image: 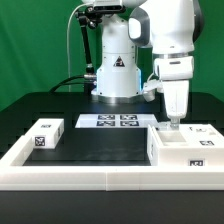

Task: Assemble cabinet

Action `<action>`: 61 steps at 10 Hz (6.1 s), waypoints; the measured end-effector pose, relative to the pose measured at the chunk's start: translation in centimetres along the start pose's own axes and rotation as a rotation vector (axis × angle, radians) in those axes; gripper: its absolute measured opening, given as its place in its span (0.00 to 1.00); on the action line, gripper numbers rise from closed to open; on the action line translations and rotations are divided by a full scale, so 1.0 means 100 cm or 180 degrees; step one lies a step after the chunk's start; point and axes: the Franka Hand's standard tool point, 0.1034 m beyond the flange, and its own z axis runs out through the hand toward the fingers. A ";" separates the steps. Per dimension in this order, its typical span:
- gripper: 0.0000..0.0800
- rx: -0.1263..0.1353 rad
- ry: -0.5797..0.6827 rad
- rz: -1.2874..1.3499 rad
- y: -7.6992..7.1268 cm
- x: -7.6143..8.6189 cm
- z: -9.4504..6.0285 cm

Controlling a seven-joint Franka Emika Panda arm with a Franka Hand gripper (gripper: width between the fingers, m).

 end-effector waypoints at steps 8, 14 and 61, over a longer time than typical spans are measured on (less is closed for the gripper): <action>0.08 0.0016 -0.0011 0.0012 -0.001 0.000 -0.001; 0.09 -0.0073 -0.0173 -0.0006 0.014 -0.004 -0.045; 0.09 -0.0280 -0.0021 -0.0429 0.173 -0.013 -0.050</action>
Offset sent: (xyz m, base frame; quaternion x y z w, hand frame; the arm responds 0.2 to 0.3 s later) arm 0.0013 -0.0012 -0.0032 -0.0006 0.0022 -0.0021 1.0000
